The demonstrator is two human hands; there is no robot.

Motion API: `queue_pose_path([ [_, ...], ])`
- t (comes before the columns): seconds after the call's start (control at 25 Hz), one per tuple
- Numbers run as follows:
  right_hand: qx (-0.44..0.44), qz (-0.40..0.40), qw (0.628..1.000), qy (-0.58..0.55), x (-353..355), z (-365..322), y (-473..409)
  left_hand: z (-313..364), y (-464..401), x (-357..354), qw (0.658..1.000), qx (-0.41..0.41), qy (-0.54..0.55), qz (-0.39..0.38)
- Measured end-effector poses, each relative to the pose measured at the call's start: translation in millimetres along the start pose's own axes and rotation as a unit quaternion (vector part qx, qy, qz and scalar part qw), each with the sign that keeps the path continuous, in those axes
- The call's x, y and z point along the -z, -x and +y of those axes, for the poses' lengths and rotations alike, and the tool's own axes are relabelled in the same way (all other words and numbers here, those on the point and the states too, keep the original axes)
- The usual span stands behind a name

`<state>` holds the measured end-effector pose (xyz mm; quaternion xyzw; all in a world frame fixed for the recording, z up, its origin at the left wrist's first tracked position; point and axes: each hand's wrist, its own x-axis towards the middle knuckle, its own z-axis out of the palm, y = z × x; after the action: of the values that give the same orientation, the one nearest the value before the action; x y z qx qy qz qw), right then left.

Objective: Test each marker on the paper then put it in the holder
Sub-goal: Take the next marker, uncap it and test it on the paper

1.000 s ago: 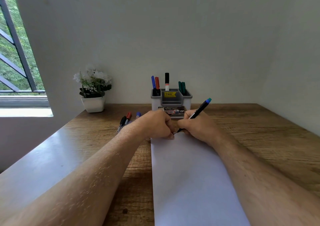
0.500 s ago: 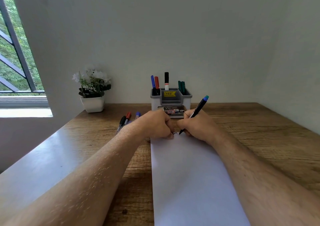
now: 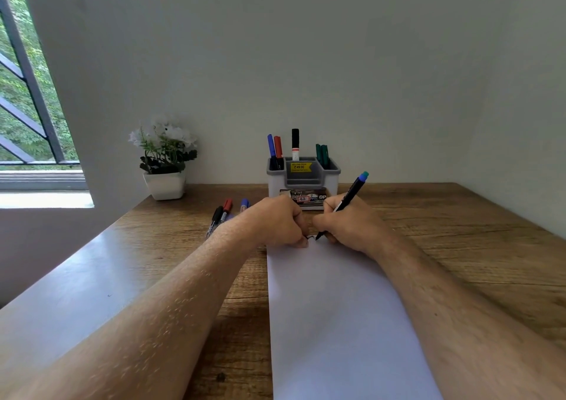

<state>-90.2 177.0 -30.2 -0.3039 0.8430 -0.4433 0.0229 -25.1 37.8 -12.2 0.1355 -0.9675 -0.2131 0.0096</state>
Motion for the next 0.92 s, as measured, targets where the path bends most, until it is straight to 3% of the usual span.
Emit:
queue_pose_path([
  [0.44, -0.019, 0.042, 0.999, -0.005, 1.0, 6.2, -4.4, 4.2, 7.7, 3.3, 1.0, -0.019, 0.001, 0.009],
  [0.56, -0.036, 0.055, 0.992, -0.109, 1.5, 3.8, -6.0, 3.6, 8.3, 8.5, 0.987, -0.008, 0.143, 0.067],
  [0.68, -0.035, 0.032, 0.967, -0.25, 2.5, -1.3, -5.7, 4.2, 7.1, 13.0, 0.909, 0.008, 0.4, 0.116],
  [0.92, -0.019, 0.019, 0.906, -0.423, 5.2, -10.2, -1.4, 3.9, 11.7, 18.3, 0.721, 0.007, 0.674, 0.16],
])
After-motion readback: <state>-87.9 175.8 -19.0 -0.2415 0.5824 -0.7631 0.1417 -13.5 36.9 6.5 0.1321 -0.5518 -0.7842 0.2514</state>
